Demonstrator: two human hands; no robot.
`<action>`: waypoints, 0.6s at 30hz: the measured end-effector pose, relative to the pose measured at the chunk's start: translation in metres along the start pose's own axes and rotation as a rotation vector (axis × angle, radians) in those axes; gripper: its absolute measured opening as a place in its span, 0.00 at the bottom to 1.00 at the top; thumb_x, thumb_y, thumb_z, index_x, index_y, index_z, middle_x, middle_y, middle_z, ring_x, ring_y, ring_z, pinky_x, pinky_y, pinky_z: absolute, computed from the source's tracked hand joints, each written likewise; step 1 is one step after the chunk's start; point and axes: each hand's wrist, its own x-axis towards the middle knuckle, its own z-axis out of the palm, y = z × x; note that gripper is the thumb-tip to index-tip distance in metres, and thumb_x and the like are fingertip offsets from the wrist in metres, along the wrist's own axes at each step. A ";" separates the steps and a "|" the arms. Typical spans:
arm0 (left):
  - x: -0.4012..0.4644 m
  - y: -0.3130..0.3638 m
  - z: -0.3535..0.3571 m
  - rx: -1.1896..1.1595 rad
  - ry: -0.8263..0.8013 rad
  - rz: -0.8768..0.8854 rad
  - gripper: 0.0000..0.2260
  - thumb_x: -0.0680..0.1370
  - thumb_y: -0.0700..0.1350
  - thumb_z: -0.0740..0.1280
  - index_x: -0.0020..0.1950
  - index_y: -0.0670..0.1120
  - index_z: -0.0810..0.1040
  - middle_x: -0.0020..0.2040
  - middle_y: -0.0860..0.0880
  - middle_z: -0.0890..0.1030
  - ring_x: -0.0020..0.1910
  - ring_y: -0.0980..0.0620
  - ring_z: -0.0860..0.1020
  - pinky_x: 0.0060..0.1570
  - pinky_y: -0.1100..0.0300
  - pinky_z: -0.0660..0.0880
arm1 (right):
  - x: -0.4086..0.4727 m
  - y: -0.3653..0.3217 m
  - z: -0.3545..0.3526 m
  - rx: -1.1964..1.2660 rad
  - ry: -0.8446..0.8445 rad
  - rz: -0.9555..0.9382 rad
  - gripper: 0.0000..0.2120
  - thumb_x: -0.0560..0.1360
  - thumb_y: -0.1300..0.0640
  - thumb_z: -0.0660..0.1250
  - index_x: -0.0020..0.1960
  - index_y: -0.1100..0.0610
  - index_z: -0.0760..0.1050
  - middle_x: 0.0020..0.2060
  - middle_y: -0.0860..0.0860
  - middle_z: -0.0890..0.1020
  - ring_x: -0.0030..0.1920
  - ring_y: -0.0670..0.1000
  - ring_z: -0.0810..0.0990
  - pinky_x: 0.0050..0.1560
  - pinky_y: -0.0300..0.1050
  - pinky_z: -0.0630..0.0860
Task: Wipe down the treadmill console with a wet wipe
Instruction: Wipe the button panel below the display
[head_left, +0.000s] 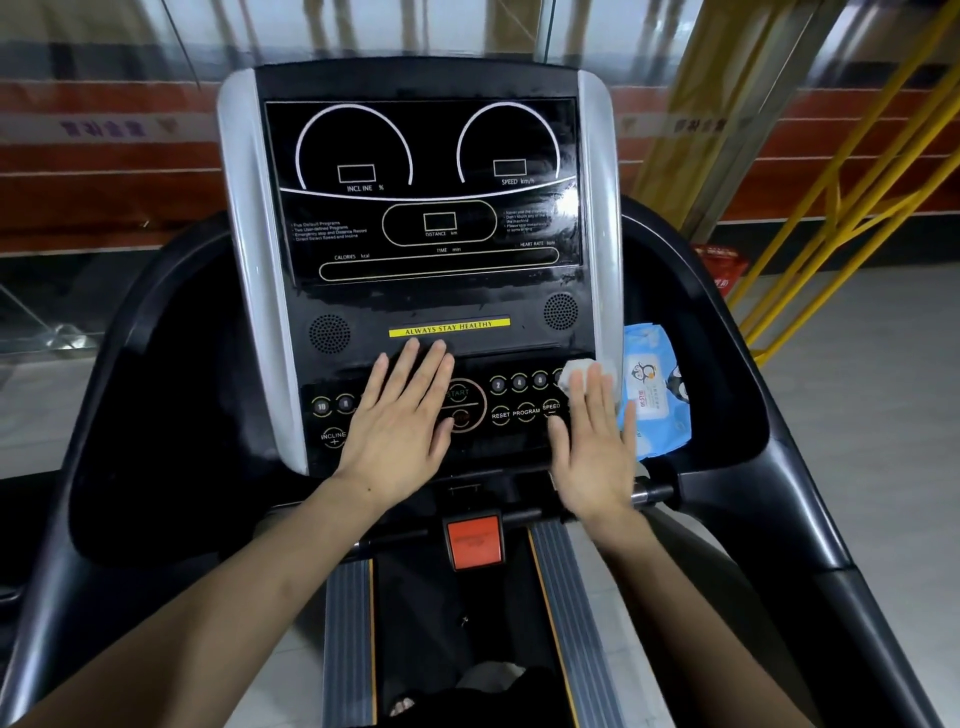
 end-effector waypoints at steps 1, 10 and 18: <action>0.000 0.000 0.000 -0.001 0.002 -0.001 0.32 0.85 0.54 0.59 0.85 0.43 0.53 0.86 0.46 0.52 0.85 0.43 0.47 0.83 0.40 0.49 | -0.004 -0.008 0.003 0.030 0.005 0.011 0.30 0.86 0.42 0.42 0.85 0.53 0.47 0.84 0.52 0.47 0.84 0.51 0.42 0.82 0.62 0.48; 0.000 0.002 0.001 -0.005 0.017 0.000 0.30 0.85 0.52 0.56 0.85 0.43 0.53 0.86 0.46 0.53 0.85 0.42 0.48 0.83 0.40 0.48 | -0.027 0.003 0.006 0.054 -0.070 -0.027 0.30 0.85 0.41 0.38 0.85 0.49 0.48 0.84 0.46 0.45 0.83 0.47 0.40 0.82 0.62 0.44; 0.001 0.004 0.002 -0.015 0.023 -0.014 0.32 0.85 0.53 0.58 0.85 0.42 0.52 0.86 0.45 0.53 0.85 0.41 0.47 0.82 0.38 0.49 | -0.051 -0.012 0.018 0.076 -0.182 -0.274 0.28 0.86 0.43 0.43 0.84 0.49 0.48 0.84 0.46 0.48 0.83 0.47 0.43 0.82 0.62 0.46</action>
